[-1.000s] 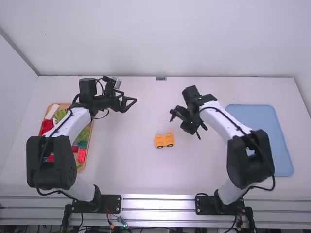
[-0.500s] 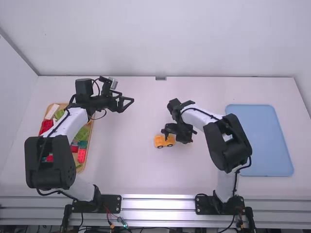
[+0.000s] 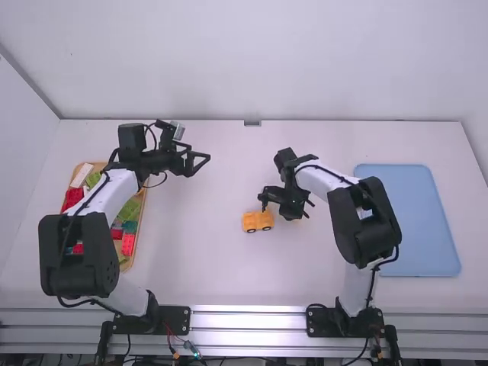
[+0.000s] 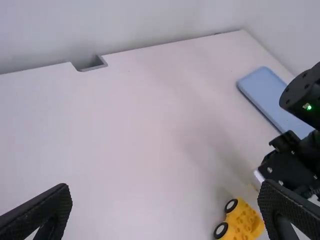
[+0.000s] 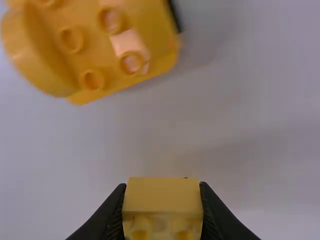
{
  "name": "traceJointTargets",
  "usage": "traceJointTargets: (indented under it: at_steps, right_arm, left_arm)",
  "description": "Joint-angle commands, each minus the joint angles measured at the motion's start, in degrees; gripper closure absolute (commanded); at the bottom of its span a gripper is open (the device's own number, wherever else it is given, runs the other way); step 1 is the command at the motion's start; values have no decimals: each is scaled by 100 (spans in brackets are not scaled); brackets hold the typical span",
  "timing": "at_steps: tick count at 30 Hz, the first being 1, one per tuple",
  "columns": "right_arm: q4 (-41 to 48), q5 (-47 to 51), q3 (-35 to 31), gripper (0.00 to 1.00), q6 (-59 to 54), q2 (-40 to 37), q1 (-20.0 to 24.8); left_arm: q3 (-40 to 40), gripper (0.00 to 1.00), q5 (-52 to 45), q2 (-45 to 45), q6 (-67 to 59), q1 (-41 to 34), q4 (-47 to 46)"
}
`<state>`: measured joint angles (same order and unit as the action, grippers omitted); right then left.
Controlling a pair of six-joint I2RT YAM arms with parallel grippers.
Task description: Assemble lego blocks to make yellow taxi
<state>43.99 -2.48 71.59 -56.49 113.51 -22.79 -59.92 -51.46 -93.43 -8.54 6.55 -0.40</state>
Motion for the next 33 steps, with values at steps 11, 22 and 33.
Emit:
traceJointTargets:
  at_steps: [11, 22, 33]
  right_arm:
    - [-286, -9, -391, 100, 122, 83, -52]
    - [-498, 380, -546, 63, 376, 81, -50]
    - [-267, 247, -142, 1, 302, -251, -105]
  left_arm:
    - [33, 1, -166, -11, -20, -15, 15]
    - [33, 1, -168, -11, -17, -13, -28]
    - [33, 1, -157, -11, 20, -13, -39]
